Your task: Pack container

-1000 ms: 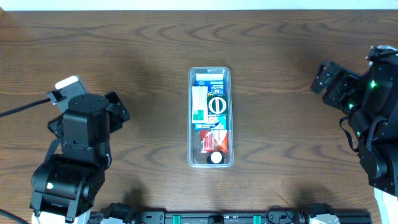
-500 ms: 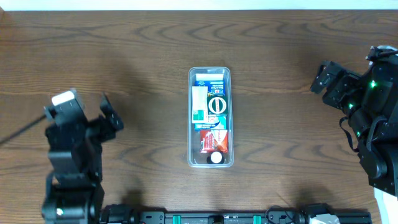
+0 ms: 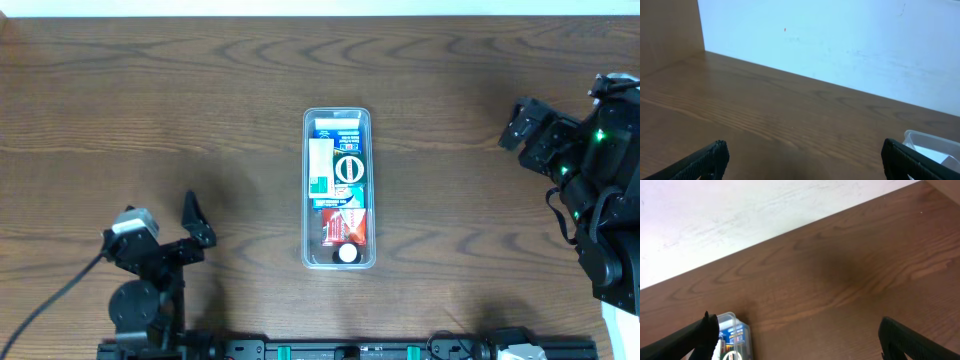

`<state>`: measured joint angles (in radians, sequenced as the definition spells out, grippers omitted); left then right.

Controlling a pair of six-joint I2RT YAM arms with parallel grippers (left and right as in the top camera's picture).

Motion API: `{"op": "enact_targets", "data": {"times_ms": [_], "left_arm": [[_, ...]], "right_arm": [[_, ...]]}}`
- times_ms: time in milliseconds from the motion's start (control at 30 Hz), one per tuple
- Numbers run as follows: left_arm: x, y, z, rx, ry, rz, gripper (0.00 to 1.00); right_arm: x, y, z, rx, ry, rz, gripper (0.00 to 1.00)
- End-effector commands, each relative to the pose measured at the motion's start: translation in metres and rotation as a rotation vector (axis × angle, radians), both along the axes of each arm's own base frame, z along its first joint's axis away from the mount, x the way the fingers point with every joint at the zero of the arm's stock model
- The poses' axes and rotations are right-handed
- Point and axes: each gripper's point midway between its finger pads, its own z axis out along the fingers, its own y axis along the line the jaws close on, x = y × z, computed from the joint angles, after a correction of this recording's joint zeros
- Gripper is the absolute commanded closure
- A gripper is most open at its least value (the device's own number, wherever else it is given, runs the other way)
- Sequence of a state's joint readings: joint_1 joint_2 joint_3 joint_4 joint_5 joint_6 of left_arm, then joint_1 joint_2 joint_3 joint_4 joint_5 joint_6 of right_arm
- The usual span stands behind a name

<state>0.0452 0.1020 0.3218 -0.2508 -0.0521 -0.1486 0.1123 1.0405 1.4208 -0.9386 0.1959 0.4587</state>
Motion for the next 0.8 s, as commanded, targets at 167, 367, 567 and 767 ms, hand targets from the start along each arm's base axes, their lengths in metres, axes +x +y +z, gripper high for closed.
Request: {"op": "enact_targets", "data": {"times_ms": [167,367,567,767], "left_arm": [[0.002,-0.002,-0.026,0.008,-0.027,-0.014,0.02],[0.009,-0.001,-0.052,0.007,0.004,-0.014,0.02],[0.011,-0.001,-0.07,0.005,0.041,-0.014,0.02],[0.011,-0.001,-0.076,0.004,0.064,-0.014,0.02]], "right_arm": [[0.0,-0.004,0.001,-0.01,-0.001,-0.01,0.01],[0.0,-0.004,0.001,-0.01,0.0,-0.01,0.01],[0.0,-0.004,0.001,-0.01,0.0,-0.01,0.01],[0.0,-0.004,0.001,-0.01,0.0,-0.01,0.01]]}}
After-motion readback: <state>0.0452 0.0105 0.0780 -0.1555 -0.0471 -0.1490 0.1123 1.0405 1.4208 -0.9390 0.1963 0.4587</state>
